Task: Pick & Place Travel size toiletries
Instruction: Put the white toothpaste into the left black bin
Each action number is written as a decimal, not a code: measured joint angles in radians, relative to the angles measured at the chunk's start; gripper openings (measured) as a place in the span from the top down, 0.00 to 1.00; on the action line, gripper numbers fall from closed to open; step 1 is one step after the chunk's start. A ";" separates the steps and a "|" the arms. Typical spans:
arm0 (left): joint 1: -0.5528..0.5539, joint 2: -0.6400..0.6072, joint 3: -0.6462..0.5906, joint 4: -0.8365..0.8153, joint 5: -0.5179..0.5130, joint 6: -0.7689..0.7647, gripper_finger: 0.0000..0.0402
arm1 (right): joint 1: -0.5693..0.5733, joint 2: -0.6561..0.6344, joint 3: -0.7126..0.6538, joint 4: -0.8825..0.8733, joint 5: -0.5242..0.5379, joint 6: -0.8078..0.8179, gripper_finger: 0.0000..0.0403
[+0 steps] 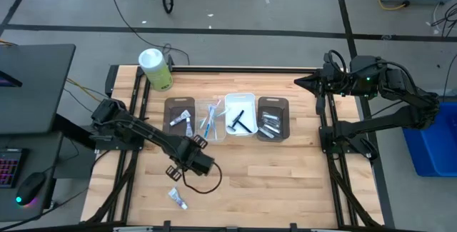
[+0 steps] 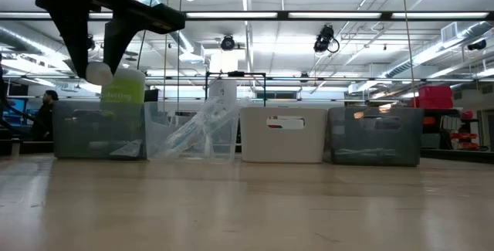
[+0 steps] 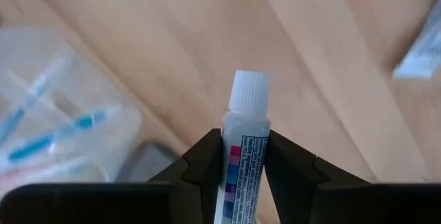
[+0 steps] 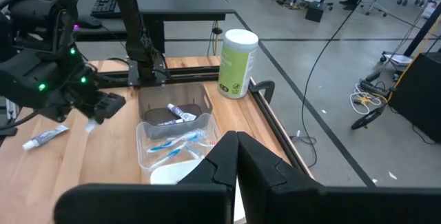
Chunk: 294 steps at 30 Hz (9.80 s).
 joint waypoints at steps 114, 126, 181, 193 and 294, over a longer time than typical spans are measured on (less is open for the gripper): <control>0.211 -0.447 -0.294 0.206 0.099 -0.383 0.65 | 0.000 0.000 0.000 0.000 -0.004 -0.025 0.97; -0.102 -0.423 -0.294 0.410 0.097 -0.420 0.65 | 0.000 0.000 0.000 0.000 0.000 -0.025 0.97; -0.389 -0.027 -0.295 0.701 0.086 -0.477 0.36 | 0.000 0.000 0.000 -0.004 0.000 0.002 0.97; -0.400 0.014 -0.348 0.703 0.126 -0.484 0.36 | 0.000 0.000 0.000 -0.004 0.000 0.002 0.97; -0.049 -0.412 -0.233 0.328 -0.115 -0.343 0.76 | 0.000 0.024 0.000 -0.003 0.000 -0.017 0.97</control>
